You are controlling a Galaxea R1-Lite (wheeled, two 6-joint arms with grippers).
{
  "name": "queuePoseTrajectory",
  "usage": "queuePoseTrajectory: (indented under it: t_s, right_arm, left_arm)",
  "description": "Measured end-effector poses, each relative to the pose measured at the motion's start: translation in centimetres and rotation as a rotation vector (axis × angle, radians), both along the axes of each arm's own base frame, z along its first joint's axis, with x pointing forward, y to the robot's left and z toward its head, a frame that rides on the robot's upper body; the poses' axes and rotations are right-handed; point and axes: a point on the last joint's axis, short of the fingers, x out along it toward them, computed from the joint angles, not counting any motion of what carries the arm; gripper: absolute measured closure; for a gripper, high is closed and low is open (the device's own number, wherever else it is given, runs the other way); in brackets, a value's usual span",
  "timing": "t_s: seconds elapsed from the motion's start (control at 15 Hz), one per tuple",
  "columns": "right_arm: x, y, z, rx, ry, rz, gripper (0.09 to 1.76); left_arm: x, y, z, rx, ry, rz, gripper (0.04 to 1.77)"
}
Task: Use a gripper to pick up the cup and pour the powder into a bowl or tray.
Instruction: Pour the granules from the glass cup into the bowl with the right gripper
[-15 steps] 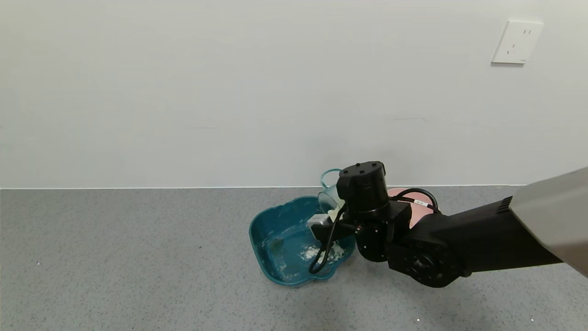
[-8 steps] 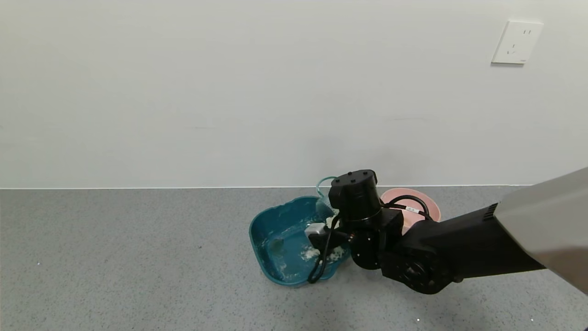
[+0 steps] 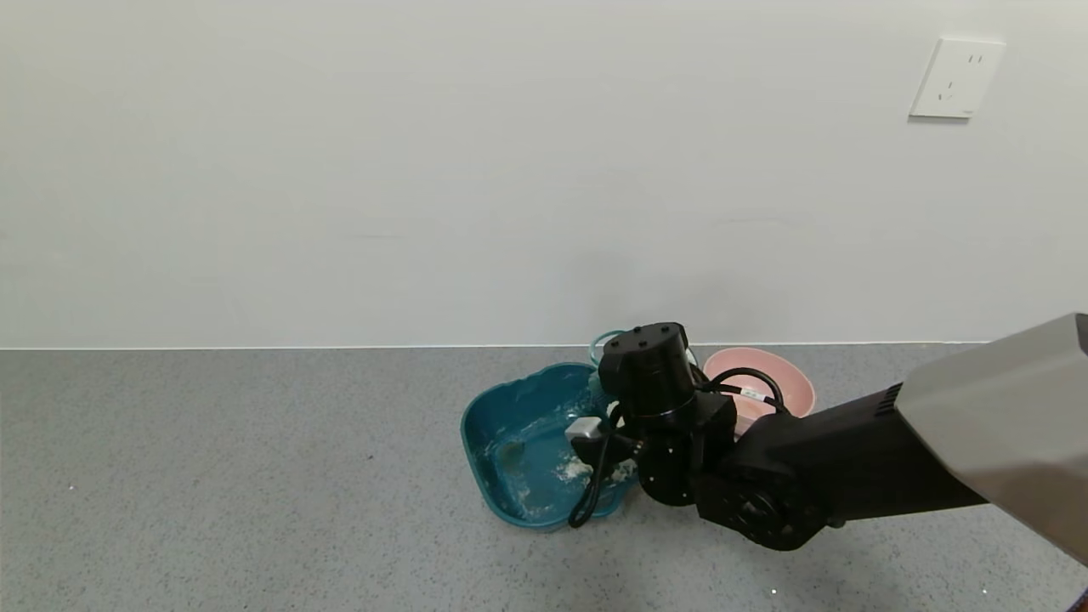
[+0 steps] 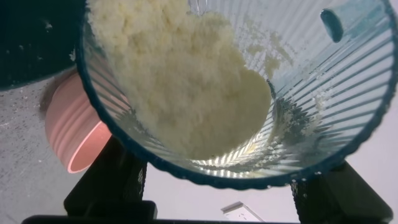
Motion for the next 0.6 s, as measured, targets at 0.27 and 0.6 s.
queuePoseTrajectory:
  t_s: [0.27, 0.6]
  right_arm:
    - [0.09, -0.07, 0.12, -0.019, -0.025, -0.072, 0.56]
    - [0.05, 0.11, 0.49, -0.022, -0.055, -0.128, 0.56]
  left_arm:
    - [0.00, 0.00, 0.00, 0.000, 0.000, 0.000, 0.09]
    - [0.00, 0.00, 0.00, 0.000, 0.000, 0.000, 0.09]
